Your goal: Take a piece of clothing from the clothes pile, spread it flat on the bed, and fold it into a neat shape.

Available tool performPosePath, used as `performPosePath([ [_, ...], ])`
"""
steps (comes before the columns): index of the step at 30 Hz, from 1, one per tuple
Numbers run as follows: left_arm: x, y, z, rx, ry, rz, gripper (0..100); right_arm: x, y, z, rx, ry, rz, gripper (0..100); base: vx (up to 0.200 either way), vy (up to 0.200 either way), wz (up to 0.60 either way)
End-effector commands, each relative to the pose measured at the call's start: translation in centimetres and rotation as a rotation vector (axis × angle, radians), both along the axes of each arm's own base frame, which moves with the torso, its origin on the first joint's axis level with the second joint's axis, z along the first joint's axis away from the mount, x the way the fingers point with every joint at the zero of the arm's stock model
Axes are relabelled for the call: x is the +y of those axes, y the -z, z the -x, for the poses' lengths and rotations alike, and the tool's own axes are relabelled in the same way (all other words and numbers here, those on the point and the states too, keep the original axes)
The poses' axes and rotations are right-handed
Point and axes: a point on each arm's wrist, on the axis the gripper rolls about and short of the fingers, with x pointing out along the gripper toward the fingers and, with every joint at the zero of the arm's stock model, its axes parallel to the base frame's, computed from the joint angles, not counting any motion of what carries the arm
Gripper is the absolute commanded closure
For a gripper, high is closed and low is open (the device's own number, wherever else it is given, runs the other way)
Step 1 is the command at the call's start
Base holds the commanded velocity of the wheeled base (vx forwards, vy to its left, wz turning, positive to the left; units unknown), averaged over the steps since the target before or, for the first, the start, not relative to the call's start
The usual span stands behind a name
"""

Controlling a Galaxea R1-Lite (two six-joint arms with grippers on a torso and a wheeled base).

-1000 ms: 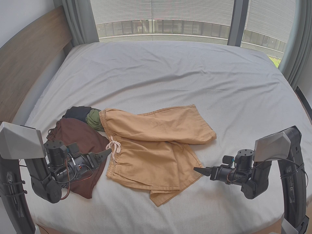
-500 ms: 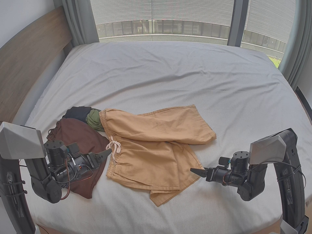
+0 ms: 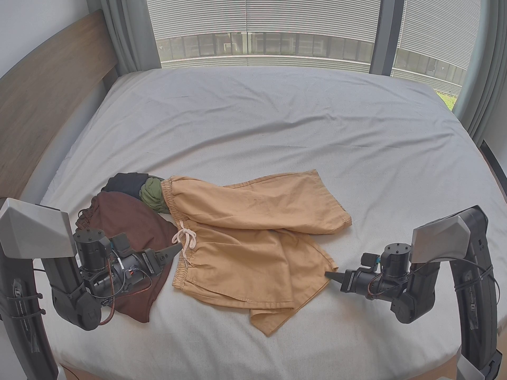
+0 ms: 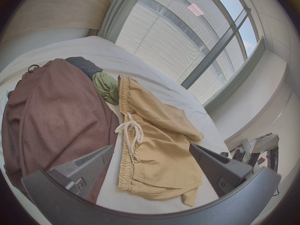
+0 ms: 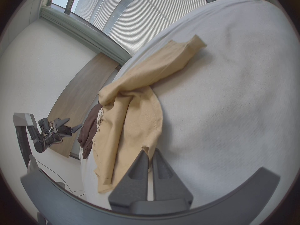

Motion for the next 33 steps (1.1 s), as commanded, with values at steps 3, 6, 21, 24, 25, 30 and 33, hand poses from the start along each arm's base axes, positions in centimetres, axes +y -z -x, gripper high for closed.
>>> performPosePath([
  [3,0.0,0.1,0.0,0.006,0.0,0.0,0,-2.3,-1.7,-1.1,-0.058,0.07,-0.008,100,0.0,0.0,0.0],
  [6,0.0,0.1,0.0,0.006,0.0,0.0,0,-2.8,-1.8,-1.5,-0.066,0.086,-0.008,100,0.0,0.0,0.0],
  [21,-0.1,0.2,0.1,0.007,0.003,-0.001,0,-3.8,-2.8,-4.6,-0.186,0.19,-0.009,100,0.0,0.0,0.0],
  [24,-0.1,0.3,0.1,0.012,0.005,-0.003,0,-3.7,-2.9,-5.1,-0.206,0.217,-0.003,100,0.0,0.0,0.0],
  [25,-0.1,0.3,0.1,0.012,0.005,-0.003,0,-3.7,-3.0,-5.2,-0.211,0.217,-0.004,100,0.0,0.0,0.0],
  [30,-0.3,0.4,0.1,0.015,0.009,-0.003,0,-3.6,-3.2,-5.8,-0.236,0.222,-0.01,100,0.0,0.0,0.0],
  [33,-0.3,0.4,0.2,0.015,0.01,-0.004,0,-3.6,-3.3,-6.3,-0.259,0.257,-0.002,100,0.0,0.0,0.0],
])
